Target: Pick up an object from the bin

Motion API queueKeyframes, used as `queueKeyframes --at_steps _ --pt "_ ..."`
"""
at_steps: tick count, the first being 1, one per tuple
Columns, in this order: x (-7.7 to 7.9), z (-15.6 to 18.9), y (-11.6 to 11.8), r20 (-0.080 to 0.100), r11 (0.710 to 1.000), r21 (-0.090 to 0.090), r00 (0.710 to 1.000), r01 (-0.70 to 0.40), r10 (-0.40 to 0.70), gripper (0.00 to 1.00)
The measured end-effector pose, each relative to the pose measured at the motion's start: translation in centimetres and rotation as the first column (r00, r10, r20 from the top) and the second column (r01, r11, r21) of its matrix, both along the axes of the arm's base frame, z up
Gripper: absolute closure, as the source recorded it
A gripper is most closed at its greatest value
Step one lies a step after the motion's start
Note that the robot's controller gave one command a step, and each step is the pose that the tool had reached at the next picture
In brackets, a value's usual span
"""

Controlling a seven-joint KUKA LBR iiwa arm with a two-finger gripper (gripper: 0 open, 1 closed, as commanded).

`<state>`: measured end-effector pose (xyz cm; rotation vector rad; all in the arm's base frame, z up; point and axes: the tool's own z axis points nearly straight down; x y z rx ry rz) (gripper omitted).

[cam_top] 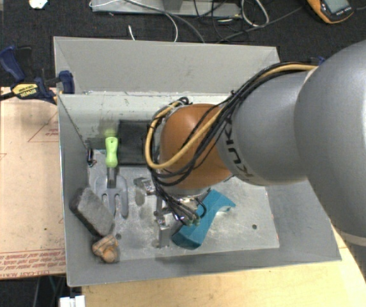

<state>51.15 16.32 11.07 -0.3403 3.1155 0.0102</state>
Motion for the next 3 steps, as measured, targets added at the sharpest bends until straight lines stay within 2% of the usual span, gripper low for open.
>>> queueKeyframes --at_steps 1,2,3 --pt "0.6 1.8 -0.9 0.001 1.000 -0.001 1.000 -0.005 0.005 0.00" --pt "-0.8 1.8 -5.3 0.001 1.000 0.000 1.000 -0.012 0.012 0.00" --pt "0.2 1.6 -7.1 0.002 0.990 0.004 0.990 -0.139 0.139 0.00"
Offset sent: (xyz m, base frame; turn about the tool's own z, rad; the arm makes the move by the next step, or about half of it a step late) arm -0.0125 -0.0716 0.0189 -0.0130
